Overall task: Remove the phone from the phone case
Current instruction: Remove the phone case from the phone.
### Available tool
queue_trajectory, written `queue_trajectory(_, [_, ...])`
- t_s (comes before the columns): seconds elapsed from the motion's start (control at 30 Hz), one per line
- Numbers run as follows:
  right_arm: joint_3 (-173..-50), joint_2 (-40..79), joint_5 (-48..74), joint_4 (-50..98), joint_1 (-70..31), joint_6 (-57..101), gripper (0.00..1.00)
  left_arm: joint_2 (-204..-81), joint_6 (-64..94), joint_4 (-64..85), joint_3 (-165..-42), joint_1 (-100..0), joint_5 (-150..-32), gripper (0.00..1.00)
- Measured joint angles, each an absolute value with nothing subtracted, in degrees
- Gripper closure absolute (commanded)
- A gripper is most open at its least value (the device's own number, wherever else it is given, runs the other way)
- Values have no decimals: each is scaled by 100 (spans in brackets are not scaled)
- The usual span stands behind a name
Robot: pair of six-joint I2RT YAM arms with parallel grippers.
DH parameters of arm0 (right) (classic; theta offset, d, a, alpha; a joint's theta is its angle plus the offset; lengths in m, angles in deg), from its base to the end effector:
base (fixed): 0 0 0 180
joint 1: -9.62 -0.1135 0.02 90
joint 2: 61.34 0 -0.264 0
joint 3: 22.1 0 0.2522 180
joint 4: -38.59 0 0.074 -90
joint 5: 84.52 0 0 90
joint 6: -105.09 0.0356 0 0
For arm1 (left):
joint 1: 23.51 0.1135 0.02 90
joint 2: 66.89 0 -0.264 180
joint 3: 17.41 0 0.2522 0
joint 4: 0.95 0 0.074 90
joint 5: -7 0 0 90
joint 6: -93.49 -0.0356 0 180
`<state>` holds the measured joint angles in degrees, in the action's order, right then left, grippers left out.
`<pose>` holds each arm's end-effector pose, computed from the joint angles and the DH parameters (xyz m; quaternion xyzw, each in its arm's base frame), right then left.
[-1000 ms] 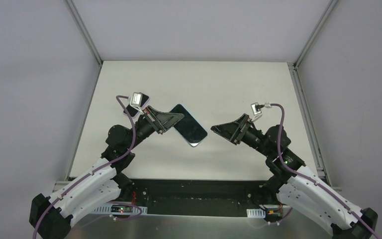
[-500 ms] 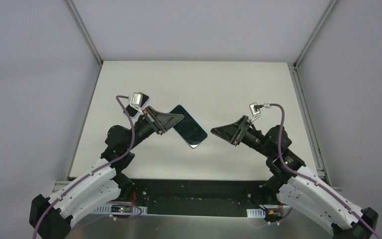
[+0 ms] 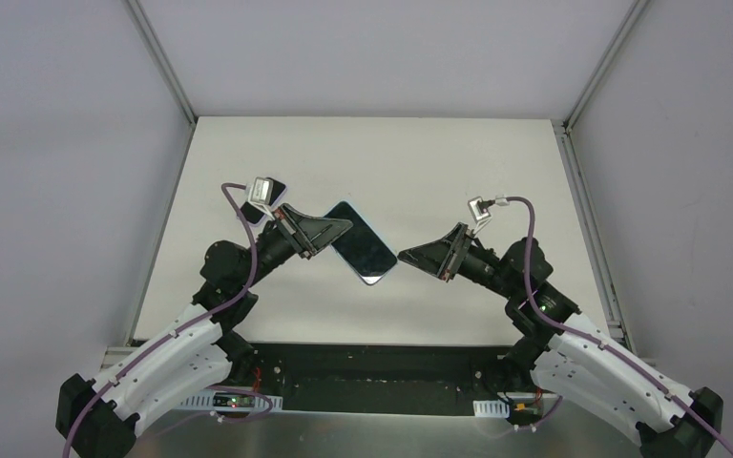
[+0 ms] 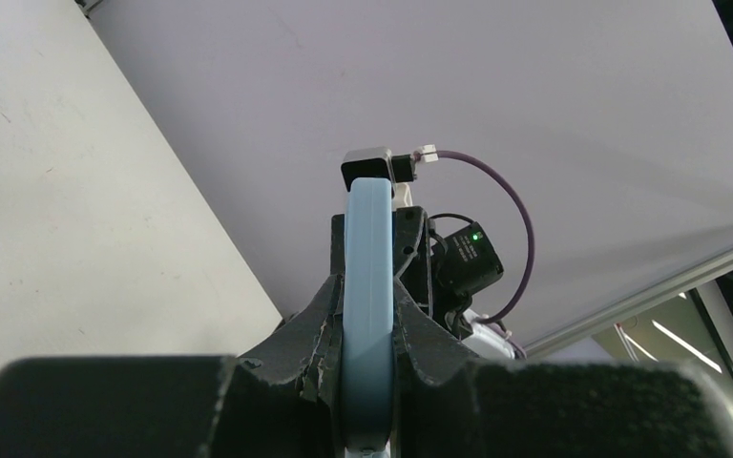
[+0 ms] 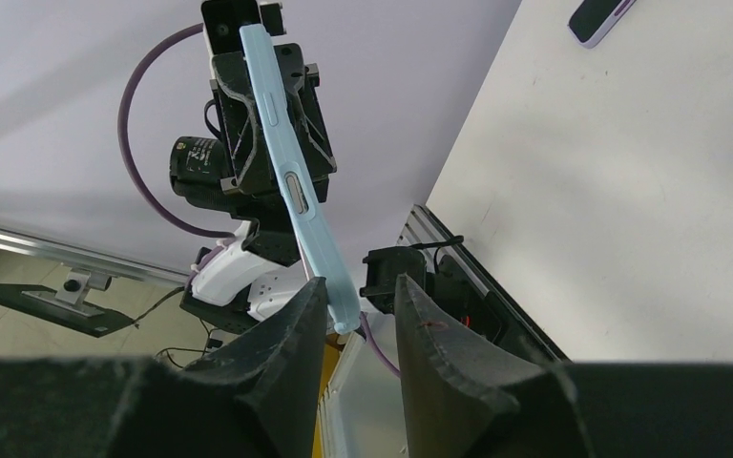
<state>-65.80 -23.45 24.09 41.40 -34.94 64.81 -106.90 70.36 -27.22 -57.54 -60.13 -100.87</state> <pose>0.1125 0.1267 0.3173 -0.0935 0.6483 0.6202 0.4317 0.1272 -0.1082 0.3317 -0.0084 0.5370 -0.7099 0.4555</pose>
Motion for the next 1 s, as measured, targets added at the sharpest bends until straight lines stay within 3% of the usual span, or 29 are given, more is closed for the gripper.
queue_trajectory(1.0, [-6602, -2494, 2444, 4048, -3677, 6387, 65, -10513, 7044, -2724, -5752, -6013, -9895, 100])
